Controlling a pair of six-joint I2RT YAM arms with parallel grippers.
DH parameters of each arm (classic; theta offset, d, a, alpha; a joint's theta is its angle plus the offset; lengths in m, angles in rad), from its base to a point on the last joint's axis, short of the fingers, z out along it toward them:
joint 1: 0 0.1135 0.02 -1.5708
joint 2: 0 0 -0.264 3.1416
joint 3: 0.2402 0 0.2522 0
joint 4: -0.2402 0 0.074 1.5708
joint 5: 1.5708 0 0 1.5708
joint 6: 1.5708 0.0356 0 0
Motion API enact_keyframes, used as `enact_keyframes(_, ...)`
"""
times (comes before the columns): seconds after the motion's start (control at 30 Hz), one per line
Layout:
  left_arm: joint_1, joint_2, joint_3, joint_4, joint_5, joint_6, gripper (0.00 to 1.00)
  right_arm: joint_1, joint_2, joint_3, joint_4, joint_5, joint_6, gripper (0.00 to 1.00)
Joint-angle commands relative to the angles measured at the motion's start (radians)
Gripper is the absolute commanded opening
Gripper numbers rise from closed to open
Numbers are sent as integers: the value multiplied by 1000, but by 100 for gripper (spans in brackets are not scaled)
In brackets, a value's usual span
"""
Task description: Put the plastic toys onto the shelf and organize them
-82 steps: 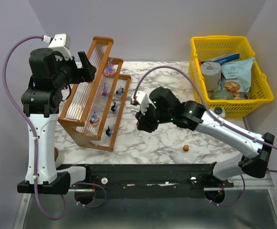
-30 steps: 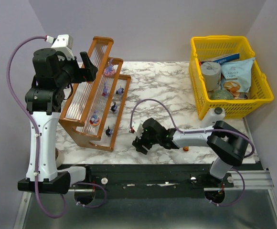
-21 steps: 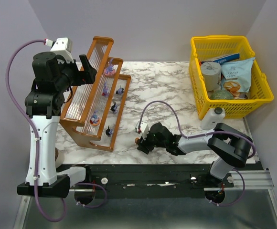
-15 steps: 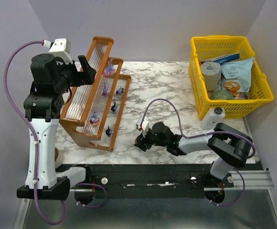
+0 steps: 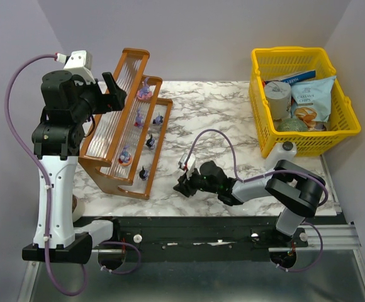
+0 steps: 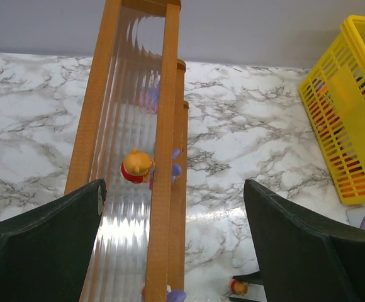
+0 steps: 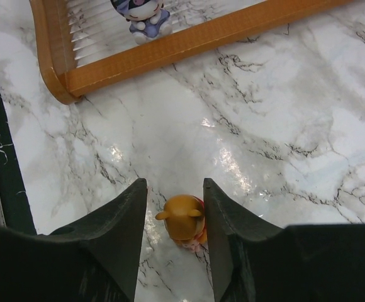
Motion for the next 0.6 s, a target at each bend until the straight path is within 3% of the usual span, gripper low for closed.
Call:
enact_keyframes(0.0,-5,8,-8,18,-5,-20,99,-4,15,-12,62,-1,1,51)
enact_keyframes(0.23,-5,11,-3,11,-8,-20,99,-6,24,-26,81,17,7,68)
enact_keyframes(0.57,-5,10,-9,6,-12,-11,99,-6,30,-43,82,40,33,68)
